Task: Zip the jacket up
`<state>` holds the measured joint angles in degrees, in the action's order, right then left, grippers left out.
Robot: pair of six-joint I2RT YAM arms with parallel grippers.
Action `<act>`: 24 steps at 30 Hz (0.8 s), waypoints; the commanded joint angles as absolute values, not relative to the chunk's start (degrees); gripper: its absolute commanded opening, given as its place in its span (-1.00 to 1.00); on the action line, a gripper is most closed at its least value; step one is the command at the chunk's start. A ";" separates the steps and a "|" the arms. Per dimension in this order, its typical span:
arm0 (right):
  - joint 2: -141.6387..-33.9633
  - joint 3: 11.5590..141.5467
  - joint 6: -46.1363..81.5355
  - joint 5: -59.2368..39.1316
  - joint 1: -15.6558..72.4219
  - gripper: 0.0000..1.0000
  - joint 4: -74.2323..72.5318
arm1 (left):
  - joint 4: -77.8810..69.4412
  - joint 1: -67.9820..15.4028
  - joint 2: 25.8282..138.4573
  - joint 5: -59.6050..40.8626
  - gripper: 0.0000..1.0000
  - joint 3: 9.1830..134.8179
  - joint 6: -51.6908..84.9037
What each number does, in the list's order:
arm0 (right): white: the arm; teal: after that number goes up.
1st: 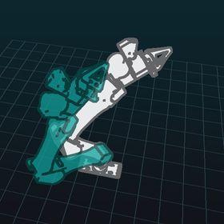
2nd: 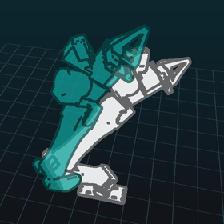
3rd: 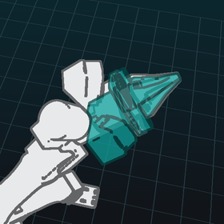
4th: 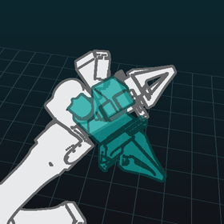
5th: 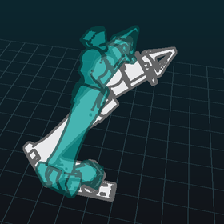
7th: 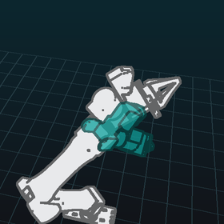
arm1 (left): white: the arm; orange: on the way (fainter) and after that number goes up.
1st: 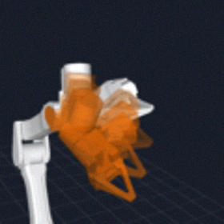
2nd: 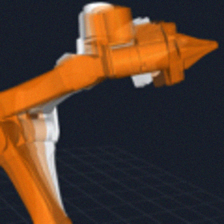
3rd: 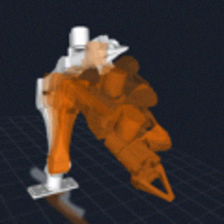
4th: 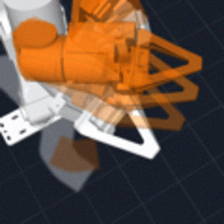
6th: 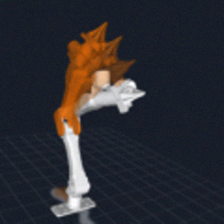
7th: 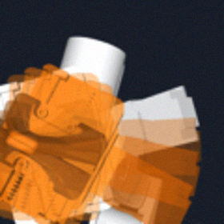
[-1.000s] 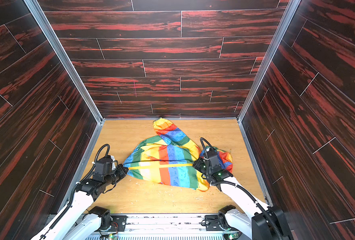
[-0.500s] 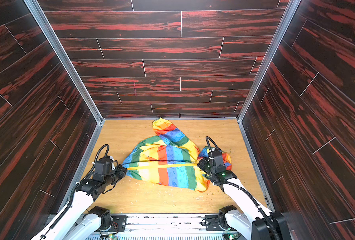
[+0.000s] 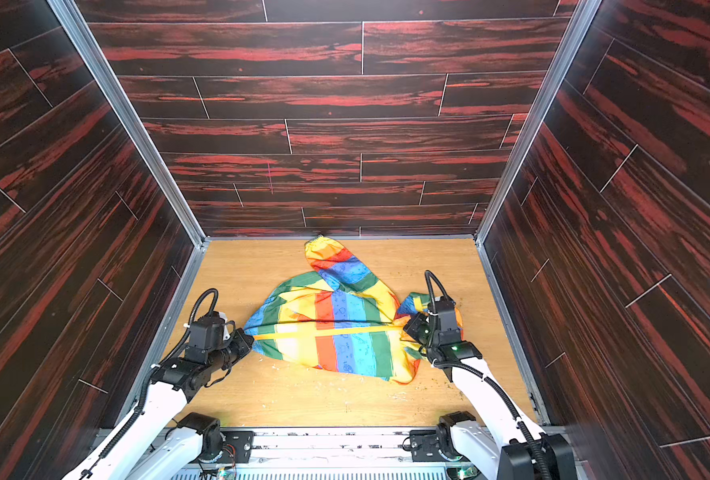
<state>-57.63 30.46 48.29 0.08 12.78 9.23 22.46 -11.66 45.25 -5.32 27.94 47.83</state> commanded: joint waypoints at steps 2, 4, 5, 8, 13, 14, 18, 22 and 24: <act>-56.03 30.32 46.76 0.79 10.85 -1.00 10.89 | 23.20 -10.73 44.65 -2.37 -1.00 28.47 47.55; -55.81 30.32 46.52 0.59 10.30 -1.00 11.15 | 23.14 -10.77 44.56 -2.37 -1.00 28.39 47.61; -55.73 30.32 46.50 0.53 9.99 -1.00 11.29 | 23.12 -10.73 44.47 -2.37 -1.00 28.34 47.57; -55.42 30.41 46.10 0.40 9.50 -1.00 11.57 | 23.03 -10.67 44.40 -2.54 -1.00 28.30 47.58; -55.11 30.70 45.53 0.61 8.40 -1.00 12.59 | 22.76 -10.68 44.12 -2.72 -1.00 28.20 47.55; -55.15 30.84 45.40 0.74 8.11 -1.00 13.03 | 22.72 -10.62 44.12 -2.70 -1.00 28.17 47.51; -55.14 31.11 45.09 0.86 7.10 -1.00 13.84 | 22.50 -10.59 44.25 -2.81 -1.00 28.15 47.50; -55.67 31.73 44.84 0.90 6.95 -1.00 14.54 | 22.33 -10.50 44.59 -3.14 -1.00 28.09 47.30; -56.06 32.08 44.74 0.43 7.02 -1.00 14.55 | 21.85 -10.49 44.65 -3.33 -1.00 27.80 47.42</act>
<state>-56.23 30.48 45.78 -2.24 8.14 13.19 22.22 -11.55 45.25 -6.31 27.94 47.81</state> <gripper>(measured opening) 0.046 0.087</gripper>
